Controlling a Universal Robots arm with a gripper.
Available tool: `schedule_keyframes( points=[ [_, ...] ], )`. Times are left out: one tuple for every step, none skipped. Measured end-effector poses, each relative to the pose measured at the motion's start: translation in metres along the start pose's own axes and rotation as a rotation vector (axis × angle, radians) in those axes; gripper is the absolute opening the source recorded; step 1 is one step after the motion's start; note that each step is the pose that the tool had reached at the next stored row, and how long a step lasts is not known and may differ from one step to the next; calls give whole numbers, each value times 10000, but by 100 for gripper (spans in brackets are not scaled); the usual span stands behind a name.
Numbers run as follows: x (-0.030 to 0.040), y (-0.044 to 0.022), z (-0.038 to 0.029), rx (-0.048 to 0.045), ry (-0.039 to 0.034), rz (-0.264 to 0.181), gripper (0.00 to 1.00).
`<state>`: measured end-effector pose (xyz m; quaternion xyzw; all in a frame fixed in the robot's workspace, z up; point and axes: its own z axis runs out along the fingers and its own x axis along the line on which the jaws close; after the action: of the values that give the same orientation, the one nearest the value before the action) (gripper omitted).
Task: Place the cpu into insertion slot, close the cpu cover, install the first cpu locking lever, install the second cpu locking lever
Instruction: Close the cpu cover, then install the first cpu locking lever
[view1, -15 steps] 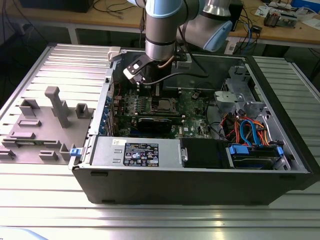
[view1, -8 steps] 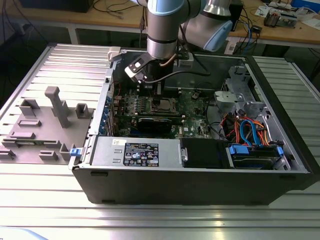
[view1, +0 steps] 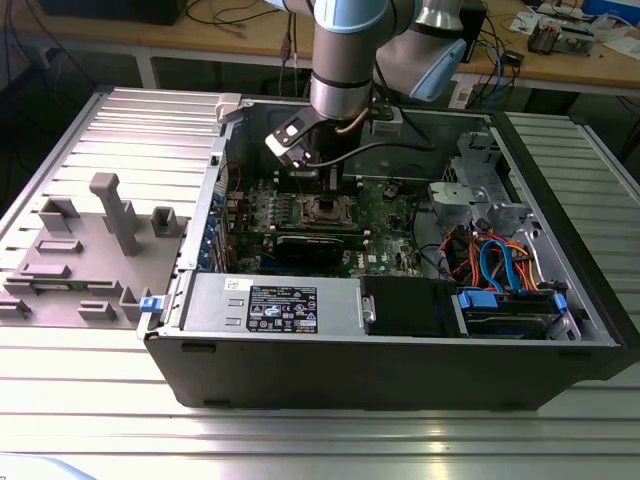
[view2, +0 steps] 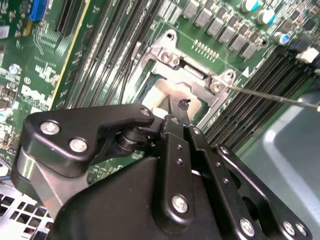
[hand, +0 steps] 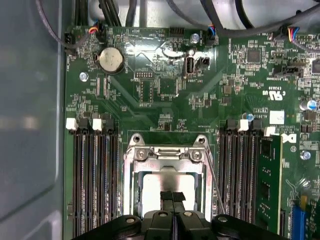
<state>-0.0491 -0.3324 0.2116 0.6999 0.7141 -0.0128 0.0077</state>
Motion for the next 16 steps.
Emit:
schedule_keyframes(
  points=[
    [0,0,0,1,0,1,11],
    [1,1,0,0,0,2,11],
    [1,2,0,1,0,1,11],
    [0,2,0,0,0,1,11],
    [0,2,0,0,0,1,11],
    [1,3,0,0,0,1,11],
    [0,17,0,0,0,1,11],
    [0,29,0,0,0,1,11],
    [0,30,0,0,0,1,11],
    [0,30,0,1,0,1,11],
    [0,30,0,0,0,1,11],
    [0,31,0,1,-1,0,11],
    [0,31,0,0,-1,1,11],
    [0,31,0,0,0,1,11],
    [0,31,0,0,-1,1,11],
    [0,32,0,0,-1,1,11]
  ],
)
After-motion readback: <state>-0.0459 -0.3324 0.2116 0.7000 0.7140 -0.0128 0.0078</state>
